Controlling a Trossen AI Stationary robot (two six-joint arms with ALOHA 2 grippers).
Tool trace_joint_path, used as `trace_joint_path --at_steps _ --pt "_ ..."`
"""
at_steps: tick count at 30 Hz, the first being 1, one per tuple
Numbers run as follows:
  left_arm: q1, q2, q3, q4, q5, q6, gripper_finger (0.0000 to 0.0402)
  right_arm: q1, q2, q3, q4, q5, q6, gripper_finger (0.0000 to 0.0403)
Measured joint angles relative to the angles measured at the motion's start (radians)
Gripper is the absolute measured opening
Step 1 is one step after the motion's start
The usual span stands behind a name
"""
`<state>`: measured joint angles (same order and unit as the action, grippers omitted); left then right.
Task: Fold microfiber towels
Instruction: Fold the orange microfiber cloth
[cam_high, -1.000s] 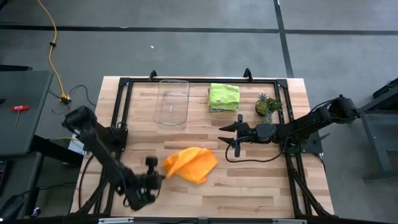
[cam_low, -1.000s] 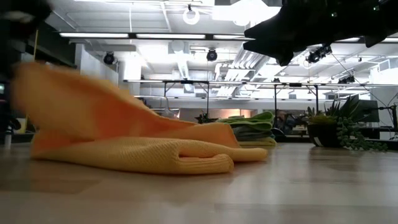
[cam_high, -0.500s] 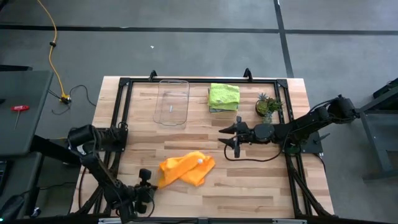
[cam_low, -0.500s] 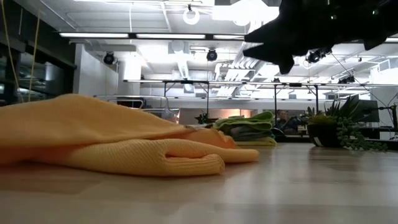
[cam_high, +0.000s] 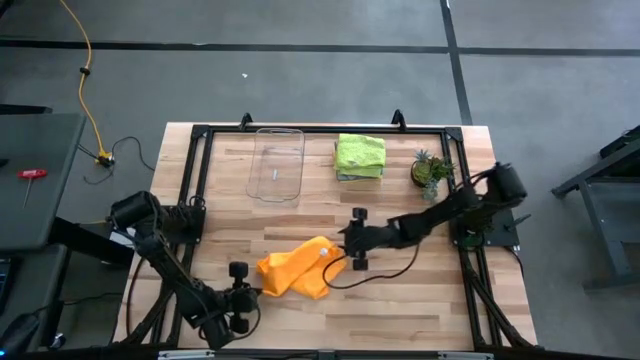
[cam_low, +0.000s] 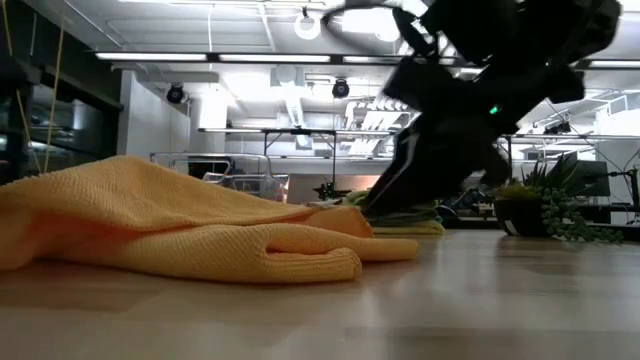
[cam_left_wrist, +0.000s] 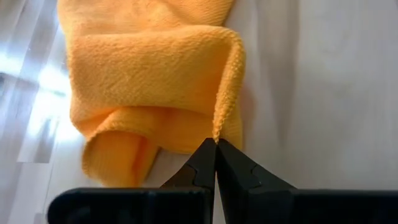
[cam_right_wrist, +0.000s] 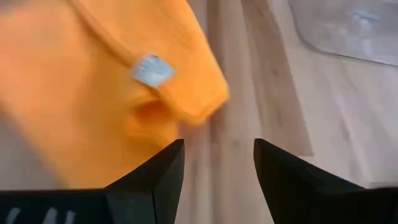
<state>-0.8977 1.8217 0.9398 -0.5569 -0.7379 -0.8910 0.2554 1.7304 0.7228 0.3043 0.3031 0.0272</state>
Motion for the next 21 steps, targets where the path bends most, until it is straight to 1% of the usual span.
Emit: trace_joint_path --at_steps 4,8,12,14,21 --pt "0.001 0.000 0.001 0.014 0.000 0.000 0.0000 0.000 0.069 0.073 -0.064 0.088 -0.059 0.0184" --pt "0.001 0.000 0.001 0.022 -0.009 0.001 0.0000 -0.002 0.094 0.122 -0.084 0.084 -0.094 0.0184" --pt "0.001 0.000 0.001 0.033 -0.011 0.003 0.0000 0.002 0.097 0.145 -0.117 0.051 -0.096 0.0184" --pt "0.001 0.000 0.001 0.033 -0.012 0.003 0.0000 0.002 0.097 0.149 -0.119 0.033 -0.094 0.0184" --pt "0.001 -0.001 0.001 0.033 -0.015 0.003 0.0000 0.003 0.097 0.149 -0.093 0.034 -0.096 0.0182"
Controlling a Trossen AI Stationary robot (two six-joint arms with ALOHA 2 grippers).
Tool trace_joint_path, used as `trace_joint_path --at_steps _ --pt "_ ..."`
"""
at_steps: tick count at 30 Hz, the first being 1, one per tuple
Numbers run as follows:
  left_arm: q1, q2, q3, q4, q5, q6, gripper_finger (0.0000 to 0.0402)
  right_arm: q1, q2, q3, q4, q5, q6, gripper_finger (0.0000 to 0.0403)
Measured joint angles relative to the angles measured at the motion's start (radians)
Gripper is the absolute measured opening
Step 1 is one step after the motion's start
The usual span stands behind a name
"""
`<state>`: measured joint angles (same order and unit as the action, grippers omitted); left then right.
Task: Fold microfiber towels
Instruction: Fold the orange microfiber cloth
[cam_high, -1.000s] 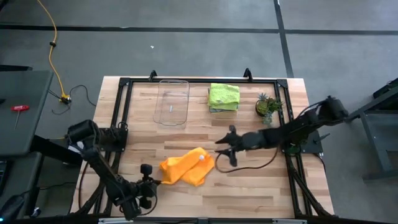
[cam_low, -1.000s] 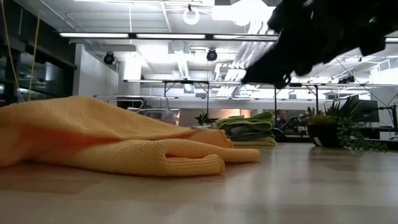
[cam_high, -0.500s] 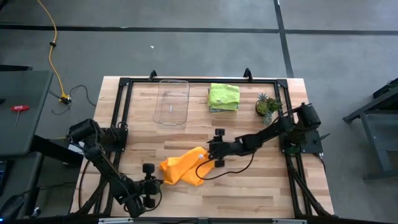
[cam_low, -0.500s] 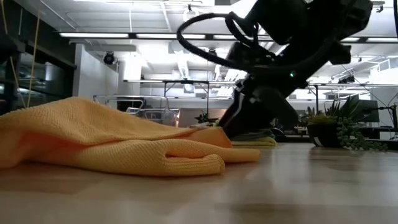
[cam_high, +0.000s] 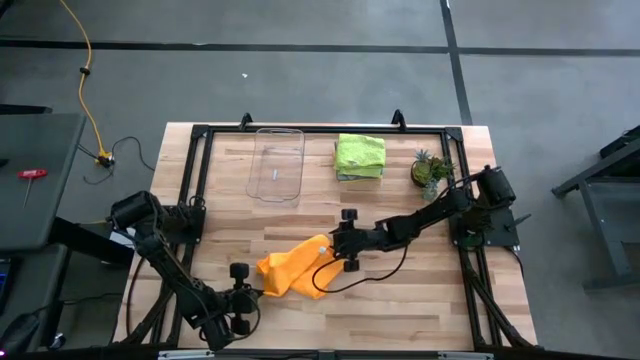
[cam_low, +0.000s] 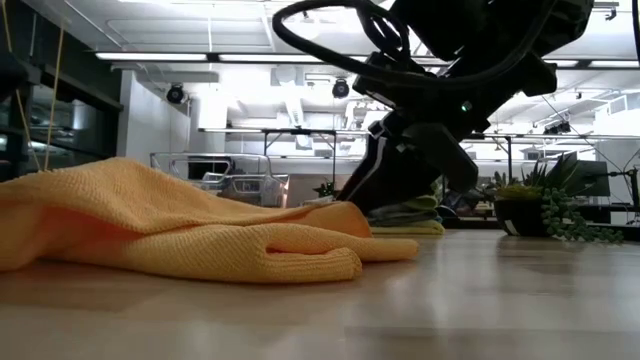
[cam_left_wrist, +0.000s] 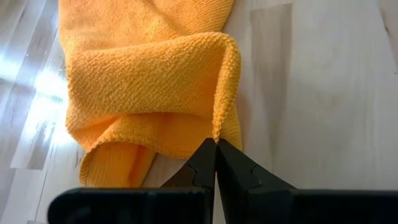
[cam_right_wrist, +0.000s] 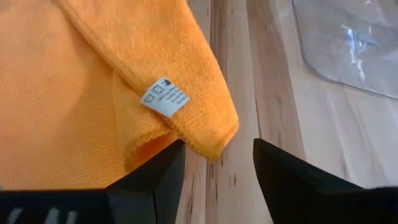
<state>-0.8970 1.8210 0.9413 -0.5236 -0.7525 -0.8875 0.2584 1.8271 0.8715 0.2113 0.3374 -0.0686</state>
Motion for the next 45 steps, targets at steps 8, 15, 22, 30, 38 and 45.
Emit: trace_joint_path --at_steps 8,15,22,30,38,45 --pt "0.000 -0.001 0.000 0.000 0.000 0.000 0.0000 0.000 0.000 0.000 0.011 -0.005 -0.023 0.0107" --pt "0.000 -0.001 0.000 0.001 0.000 0.000 0.0000 0.001 0.000 0.000 0.025 -0.030 -0.026 0.0037" --pt "0.000 -0.001 0.000 0.001 0.000 -0.001 0.0000 0.000 0.000 -0.001 0.027 -0.049 -0.019 0.0033" --pt "0.014 -0.046 0.000 -0.049 -0.094 -0.109 0.0000 0.001 -0.003 -0.001 0.023 -0.019 0.014 0.0005" --pt "0.087 -0.350 0.002 -0.336 -0.143 -0.123 0.0000 -0.005 -0.227 -0.002 -0.206 0.149 0.008 0.0001" --pt "0.266 -0.648 0.006 -0.384 -0.194 0.130 0.0000 0.001 -0.519 -0.002 -0.338 0.286 -0.042 0.0000"
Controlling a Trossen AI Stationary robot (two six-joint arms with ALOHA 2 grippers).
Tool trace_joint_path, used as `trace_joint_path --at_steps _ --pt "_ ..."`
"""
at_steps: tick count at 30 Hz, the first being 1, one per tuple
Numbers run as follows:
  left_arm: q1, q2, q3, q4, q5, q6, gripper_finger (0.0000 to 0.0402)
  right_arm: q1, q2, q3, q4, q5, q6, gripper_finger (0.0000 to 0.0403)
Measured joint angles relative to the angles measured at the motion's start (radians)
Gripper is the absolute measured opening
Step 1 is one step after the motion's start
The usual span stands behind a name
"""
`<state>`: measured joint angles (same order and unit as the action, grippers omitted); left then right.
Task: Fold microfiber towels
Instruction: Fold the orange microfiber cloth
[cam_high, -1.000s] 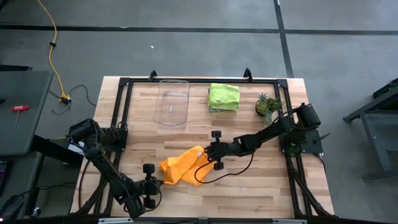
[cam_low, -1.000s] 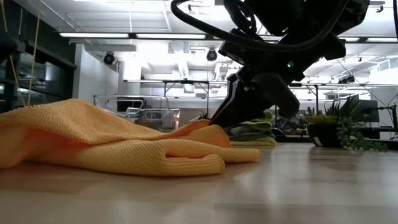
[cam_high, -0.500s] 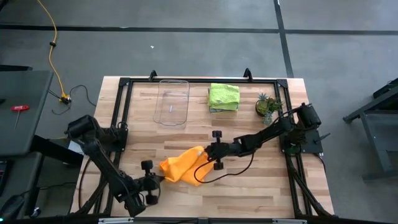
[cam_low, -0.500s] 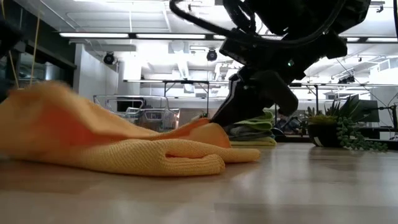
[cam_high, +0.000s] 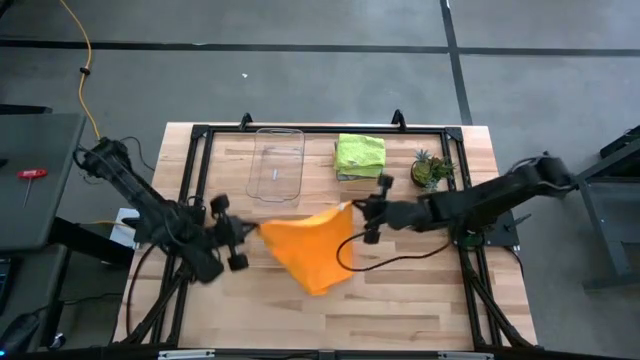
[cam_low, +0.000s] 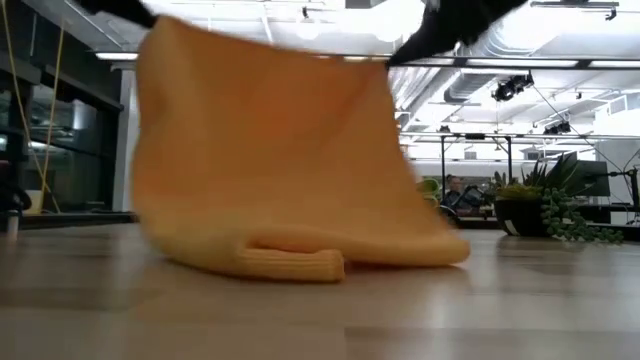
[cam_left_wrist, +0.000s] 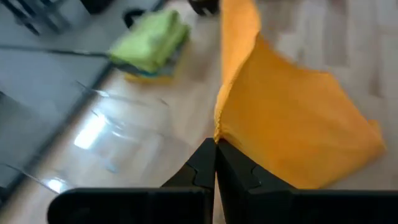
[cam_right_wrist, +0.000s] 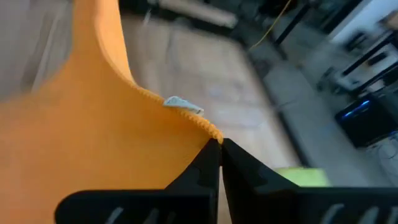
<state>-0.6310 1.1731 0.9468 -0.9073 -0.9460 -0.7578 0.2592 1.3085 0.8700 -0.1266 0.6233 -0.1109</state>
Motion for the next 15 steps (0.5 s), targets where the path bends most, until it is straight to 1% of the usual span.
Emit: trace_joint_path --at_steps 4,8,12,15 --pt "0.108 -0.083 0.043 0.020 -0.023 0.213 0.0000 0.016 -0.120 0.000 -0.008 0.066 -0.049 0.0000" --pt "0.189 -0.117 0.113 0.069 -0.041 0.428 0.0000 0.029 -0.210 0.000 -0.012 0.104 -0.090 0.0000" --pt "0.219 -0.118 0.167 0.111 -0.041 0.605 0.0000 0.063 -0.270 0.003 -0.021 0.136 -0.124 0.0000" --pt "0.217 -0.117 0.172 0.118 -0.039 0.675 0.0000 0.109 -0.290 0.057 -0.105 0.181 -0.121 0.0000"
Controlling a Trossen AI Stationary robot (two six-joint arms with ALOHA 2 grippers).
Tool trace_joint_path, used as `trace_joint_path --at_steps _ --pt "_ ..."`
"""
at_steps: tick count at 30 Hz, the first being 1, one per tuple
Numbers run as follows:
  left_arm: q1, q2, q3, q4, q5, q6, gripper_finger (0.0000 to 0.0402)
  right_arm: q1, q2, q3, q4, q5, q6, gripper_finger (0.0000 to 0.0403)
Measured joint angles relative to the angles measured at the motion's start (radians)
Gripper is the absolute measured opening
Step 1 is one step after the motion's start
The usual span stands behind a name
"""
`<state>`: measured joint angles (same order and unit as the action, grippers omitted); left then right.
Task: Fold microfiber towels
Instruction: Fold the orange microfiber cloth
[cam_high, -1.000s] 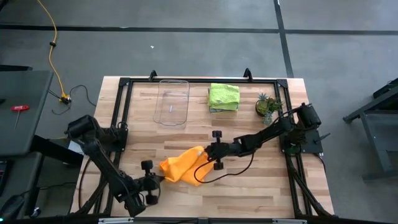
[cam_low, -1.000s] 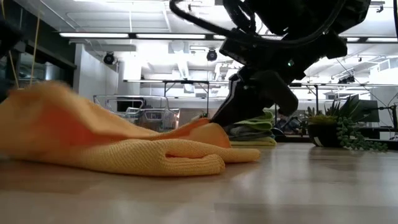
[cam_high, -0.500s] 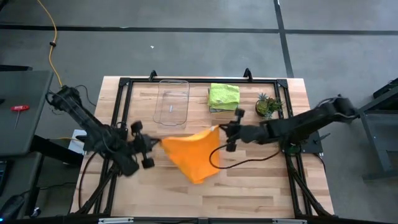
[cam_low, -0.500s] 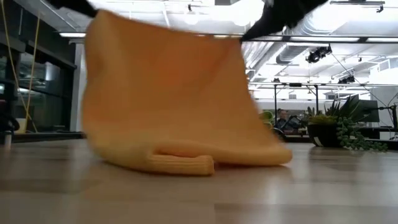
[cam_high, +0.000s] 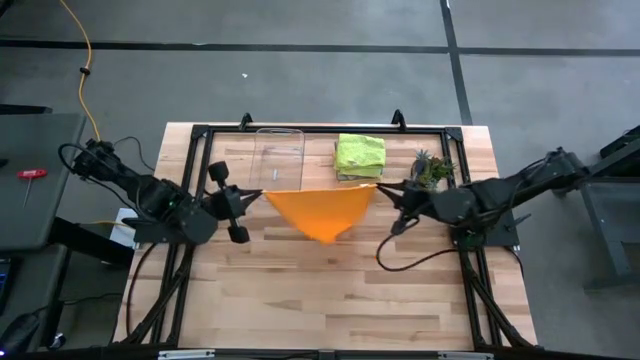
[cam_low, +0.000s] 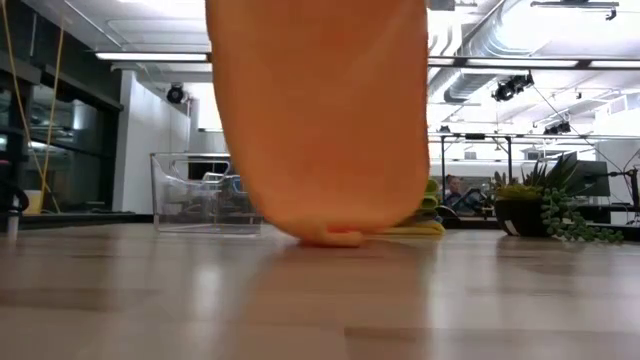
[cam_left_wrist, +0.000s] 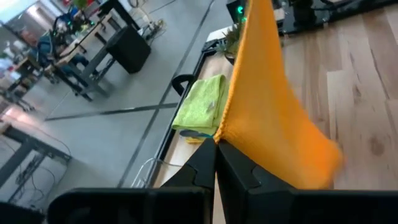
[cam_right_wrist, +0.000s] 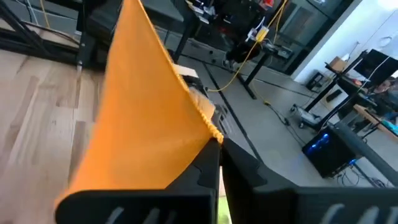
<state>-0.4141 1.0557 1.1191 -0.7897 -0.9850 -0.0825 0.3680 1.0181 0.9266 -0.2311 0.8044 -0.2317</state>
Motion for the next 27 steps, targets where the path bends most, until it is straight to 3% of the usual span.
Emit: trace_joint_path --at_steps 5,12,22,27 --pt "-0.018 0.009 0.000 -0.027 -0.009 -0.035 0.0000 0.091 0.014 0.149 -0.202 0.032 0.097 0.0000" --pt "-0.079 0.026 0.000 -0.010 -0.096 0.014 0.0000 0.189 0.082 0.273 -0.462 0.060 0.268 0.0000" --pt "-0.177 0.027 0.062 0.056 -0.396 0.184 0.0000 0.256 0.203 0.490 -0.891 0.096 0.525 0.0001" --pt "-0.227 0.028 0.069 0.178 -0.488 0.372 0.0000 0.257 0.269 0.572 -1.046 0.107 0.612 0.0001"
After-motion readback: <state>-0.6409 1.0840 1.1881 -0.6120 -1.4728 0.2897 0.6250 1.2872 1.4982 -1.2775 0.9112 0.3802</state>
